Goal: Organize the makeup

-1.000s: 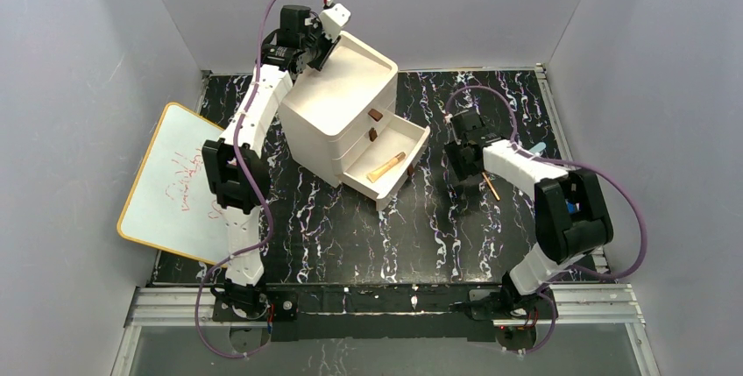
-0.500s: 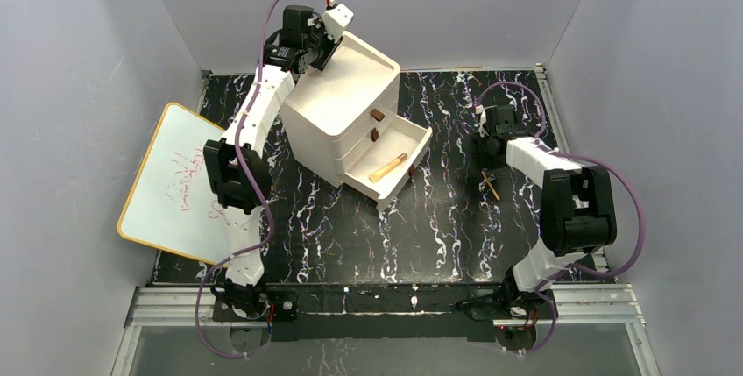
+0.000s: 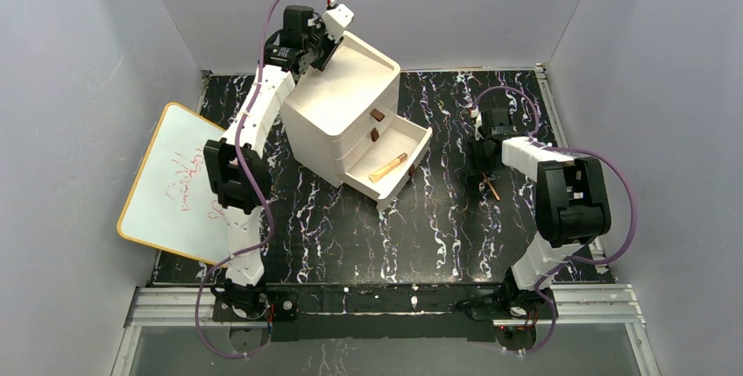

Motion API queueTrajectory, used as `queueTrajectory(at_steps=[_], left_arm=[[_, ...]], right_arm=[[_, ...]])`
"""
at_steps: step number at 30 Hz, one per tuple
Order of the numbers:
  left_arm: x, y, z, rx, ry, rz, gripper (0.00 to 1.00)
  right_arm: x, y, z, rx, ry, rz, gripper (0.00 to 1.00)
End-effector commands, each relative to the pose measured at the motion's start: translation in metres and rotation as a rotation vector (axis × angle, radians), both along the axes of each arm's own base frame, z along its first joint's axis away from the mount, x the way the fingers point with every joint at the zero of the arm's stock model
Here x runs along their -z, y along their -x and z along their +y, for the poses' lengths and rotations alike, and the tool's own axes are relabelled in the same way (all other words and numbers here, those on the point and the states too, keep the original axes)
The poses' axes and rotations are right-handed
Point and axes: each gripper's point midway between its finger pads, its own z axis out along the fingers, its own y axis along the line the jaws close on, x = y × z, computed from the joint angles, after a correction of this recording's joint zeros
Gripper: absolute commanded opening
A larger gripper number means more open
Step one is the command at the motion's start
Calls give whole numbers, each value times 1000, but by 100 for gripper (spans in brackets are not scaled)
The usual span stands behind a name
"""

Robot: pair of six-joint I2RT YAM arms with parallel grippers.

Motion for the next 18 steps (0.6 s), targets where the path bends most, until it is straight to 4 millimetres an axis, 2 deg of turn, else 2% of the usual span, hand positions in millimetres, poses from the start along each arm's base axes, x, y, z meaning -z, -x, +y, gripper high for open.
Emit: queueTrajectory(at_steps=[1,7,12,18], left_arm=[[117,56,-25,122,-169,352,0],[115,56,-24,118,-175,348,0],[114,56,-23,115,-181,344,0],[115,57,-22,115,-185,348,0]], right_arm=[[6,0,-11,33,54,4,59],[22,5,-3,36,12,86,44],[36,12,8,30,-45,152,39],[44,15,11,44,-53,198,35]])
